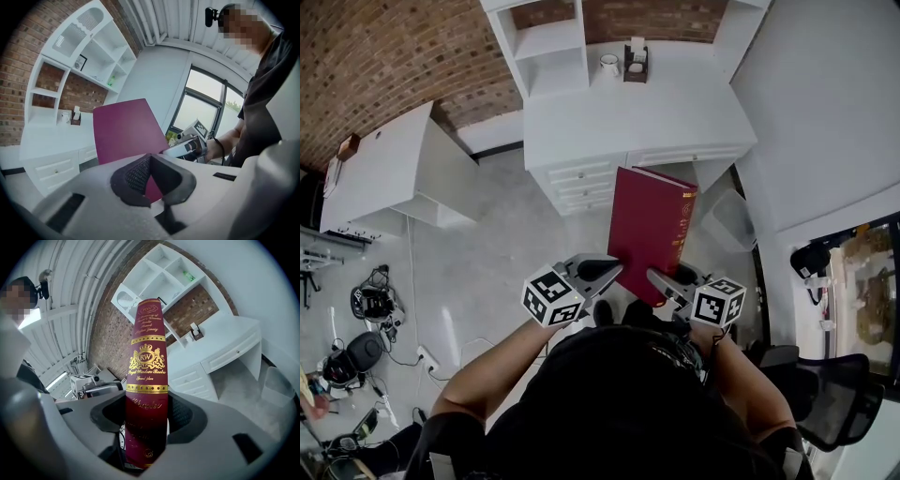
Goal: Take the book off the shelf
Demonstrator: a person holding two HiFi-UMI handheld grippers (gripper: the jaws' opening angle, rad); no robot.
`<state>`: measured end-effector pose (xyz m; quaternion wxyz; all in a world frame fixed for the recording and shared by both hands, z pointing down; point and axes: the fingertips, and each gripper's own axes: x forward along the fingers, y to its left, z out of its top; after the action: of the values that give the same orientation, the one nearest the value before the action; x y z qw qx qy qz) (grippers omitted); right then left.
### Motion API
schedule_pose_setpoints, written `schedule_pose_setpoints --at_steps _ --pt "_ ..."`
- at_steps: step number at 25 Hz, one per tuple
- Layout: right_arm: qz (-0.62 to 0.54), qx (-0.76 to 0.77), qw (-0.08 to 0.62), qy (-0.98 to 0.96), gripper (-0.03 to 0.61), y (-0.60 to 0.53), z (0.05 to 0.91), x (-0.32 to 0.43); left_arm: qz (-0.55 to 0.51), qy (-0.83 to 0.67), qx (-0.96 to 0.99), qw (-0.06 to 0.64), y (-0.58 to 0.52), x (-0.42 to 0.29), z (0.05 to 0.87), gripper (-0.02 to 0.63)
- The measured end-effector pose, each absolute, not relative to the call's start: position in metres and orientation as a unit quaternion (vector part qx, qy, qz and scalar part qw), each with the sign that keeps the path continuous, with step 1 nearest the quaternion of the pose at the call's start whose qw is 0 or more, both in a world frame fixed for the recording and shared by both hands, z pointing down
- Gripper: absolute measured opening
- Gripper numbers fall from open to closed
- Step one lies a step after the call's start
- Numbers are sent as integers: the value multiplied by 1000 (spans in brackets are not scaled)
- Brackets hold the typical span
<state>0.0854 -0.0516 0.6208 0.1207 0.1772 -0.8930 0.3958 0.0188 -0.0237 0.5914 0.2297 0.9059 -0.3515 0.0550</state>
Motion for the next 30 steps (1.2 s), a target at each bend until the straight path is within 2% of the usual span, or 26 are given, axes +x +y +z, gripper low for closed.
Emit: schedule_pose_setpoints --at_steps 9,30 --pt "402 181 114 -890 230 -41 625 86 44 -354 899 253 -5 25 605 8" --pt "409 205 109 -883 230 -45 626 93 35 -337 907 252 -8 19 602 8"
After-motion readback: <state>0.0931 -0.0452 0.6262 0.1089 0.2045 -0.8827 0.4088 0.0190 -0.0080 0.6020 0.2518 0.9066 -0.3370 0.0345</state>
